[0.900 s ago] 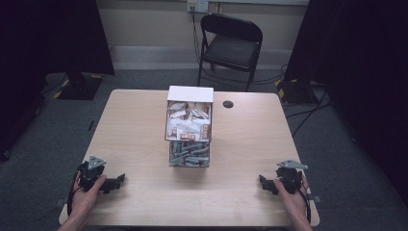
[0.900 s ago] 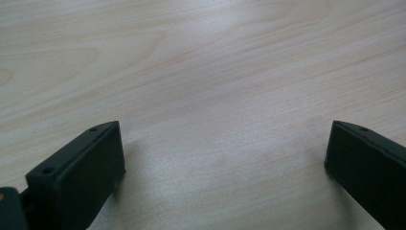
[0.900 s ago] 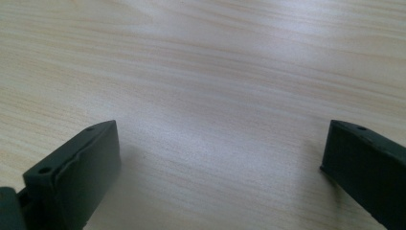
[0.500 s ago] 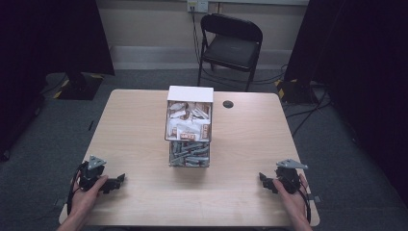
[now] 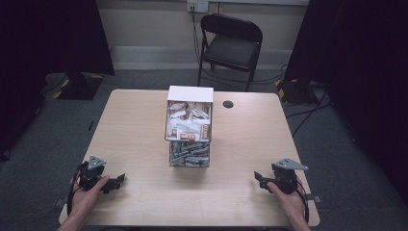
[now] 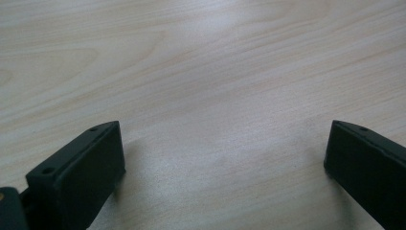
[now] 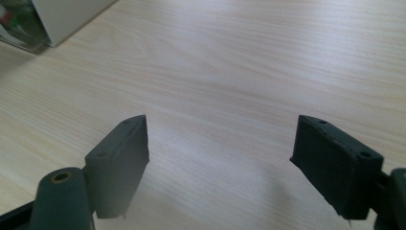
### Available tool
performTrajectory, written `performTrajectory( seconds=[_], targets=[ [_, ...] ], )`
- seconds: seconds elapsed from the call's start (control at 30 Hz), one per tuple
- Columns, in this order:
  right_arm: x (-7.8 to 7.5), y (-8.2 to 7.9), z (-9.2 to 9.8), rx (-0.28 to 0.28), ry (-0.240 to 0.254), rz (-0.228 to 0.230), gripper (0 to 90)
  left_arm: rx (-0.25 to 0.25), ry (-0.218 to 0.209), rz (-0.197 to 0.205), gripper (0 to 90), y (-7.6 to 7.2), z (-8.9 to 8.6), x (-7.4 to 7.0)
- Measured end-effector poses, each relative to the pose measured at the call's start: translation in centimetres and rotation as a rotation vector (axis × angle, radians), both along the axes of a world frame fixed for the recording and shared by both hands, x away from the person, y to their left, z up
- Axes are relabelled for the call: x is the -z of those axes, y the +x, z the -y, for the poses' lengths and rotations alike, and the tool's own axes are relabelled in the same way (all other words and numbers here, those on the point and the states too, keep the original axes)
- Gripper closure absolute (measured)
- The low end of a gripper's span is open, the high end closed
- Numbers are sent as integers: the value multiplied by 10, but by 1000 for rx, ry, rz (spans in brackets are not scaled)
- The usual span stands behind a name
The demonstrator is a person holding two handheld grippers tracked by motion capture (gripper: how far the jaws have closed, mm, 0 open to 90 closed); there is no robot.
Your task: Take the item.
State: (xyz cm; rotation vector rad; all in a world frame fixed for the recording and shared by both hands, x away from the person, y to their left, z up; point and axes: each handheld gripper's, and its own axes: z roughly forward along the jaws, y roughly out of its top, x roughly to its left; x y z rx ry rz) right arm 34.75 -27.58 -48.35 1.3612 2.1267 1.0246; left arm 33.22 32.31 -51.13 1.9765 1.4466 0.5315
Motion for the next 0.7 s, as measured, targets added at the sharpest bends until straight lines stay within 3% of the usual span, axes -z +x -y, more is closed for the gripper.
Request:
performTrajectory(
  seconds=[0.23, 0.7],
  targets=[
    [-11, -5, -8, -39, 43, 46, 286, 0, -1, 0, 0, 0, 0, 0],
    [-30, -13, -23, -108, 127, 69, 437, 0, 0, 0, 0, 0, 0, 0]
  ],
)
